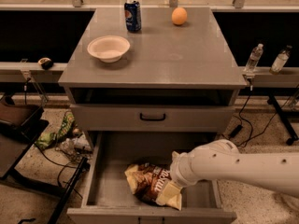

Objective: Pick brown chip bag from middle drawer and place on counter

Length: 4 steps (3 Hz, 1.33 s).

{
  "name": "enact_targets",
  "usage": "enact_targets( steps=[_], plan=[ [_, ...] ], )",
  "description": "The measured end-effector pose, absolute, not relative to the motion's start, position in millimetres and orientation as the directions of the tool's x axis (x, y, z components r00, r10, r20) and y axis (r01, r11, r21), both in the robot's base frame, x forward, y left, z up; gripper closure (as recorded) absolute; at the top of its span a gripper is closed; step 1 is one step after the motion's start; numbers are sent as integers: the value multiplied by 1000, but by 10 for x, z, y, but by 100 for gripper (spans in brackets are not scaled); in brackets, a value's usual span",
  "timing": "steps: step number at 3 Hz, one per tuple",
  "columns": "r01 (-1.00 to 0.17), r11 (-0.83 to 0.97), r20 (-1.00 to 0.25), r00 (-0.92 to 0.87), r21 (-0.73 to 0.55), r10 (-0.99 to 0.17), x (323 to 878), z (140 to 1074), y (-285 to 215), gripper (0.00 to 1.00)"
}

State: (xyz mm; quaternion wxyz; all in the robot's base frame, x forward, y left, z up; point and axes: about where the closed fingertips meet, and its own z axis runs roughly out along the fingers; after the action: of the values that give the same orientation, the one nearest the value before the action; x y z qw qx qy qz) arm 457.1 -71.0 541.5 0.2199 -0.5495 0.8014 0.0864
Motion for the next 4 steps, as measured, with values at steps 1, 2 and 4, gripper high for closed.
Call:
enact_targets(
  steps=[1,2,4],
  plan=[
    [-920,387,-477,-311,-67,-822,4810,5059,-568,0],
    [-906,423,-499,-367,1,-785,4986,4698,-465,0],
    [-899,413,-500,-427,146,-753,5025,3976,-92,15]
  ],
)
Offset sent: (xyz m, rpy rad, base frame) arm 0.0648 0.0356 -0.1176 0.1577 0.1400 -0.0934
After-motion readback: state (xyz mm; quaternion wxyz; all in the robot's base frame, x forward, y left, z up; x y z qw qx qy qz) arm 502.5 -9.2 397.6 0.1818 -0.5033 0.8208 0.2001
